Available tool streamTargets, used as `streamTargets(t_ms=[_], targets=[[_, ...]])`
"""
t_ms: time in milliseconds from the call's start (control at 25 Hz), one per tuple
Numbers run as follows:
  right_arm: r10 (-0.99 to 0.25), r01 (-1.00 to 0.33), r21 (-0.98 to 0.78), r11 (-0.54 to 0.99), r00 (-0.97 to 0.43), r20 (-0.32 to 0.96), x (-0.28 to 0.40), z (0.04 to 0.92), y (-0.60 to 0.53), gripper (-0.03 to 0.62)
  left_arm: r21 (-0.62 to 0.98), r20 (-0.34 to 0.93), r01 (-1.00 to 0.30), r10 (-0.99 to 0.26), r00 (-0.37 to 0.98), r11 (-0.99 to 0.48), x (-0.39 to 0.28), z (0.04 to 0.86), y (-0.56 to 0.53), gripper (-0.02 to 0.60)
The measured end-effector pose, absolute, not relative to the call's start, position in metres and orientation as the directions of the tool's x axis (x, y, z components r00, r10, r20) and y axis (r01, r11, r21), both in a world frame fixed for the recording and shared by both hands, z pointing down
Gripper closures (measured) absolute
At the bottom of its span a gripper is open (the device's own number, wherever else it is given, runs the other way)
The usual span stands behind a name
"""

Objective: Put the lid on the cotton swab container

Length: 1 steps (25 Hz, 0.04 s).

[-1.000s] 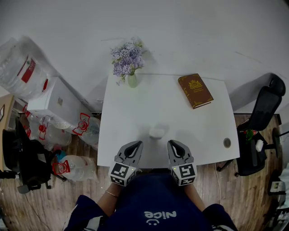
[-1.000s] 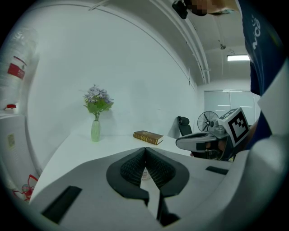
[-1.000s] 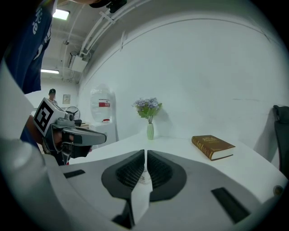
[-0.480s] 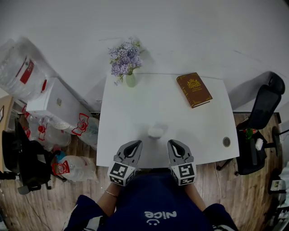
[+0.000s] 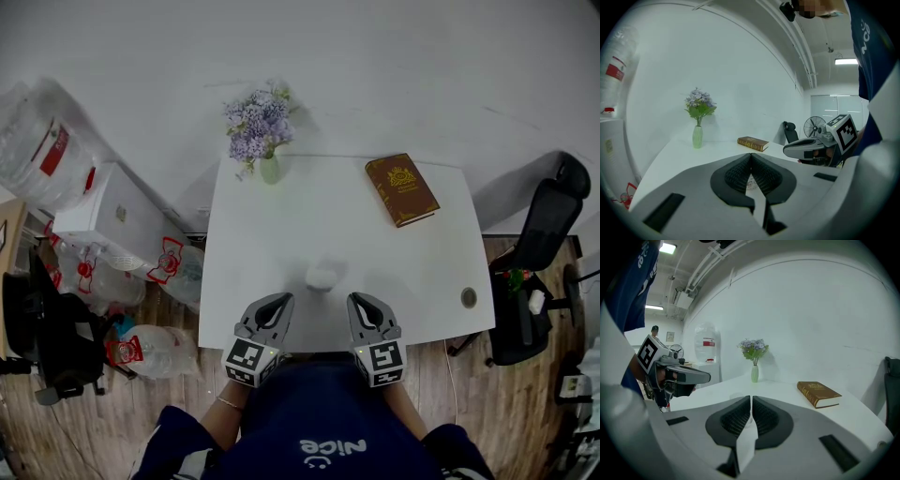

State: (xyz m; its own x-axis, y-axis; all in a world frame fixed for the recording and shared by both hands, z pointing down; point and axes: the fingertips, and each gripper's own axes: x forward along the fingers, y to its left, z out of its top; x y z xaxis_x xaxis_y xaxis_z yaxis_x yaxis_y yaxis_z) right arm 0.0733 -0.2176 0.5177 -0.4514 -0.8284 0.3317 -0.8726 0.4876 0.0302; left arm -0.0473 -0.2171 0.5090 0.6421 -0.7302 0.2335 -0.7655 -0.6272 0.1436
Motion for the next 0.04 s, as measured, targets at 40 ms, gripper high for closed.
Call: streamTargets(t_ms=[40], targets=[[-0.829, -0.873, 0.029, 0.487, -0.451, 0.331, 0.073, 0.5175, -0.2183, 0.54, 0.143, 0.233, -0.765, -0.73, 0.643, -0.628, -0.0474, 0.5087, -0.2179, 0.563]])
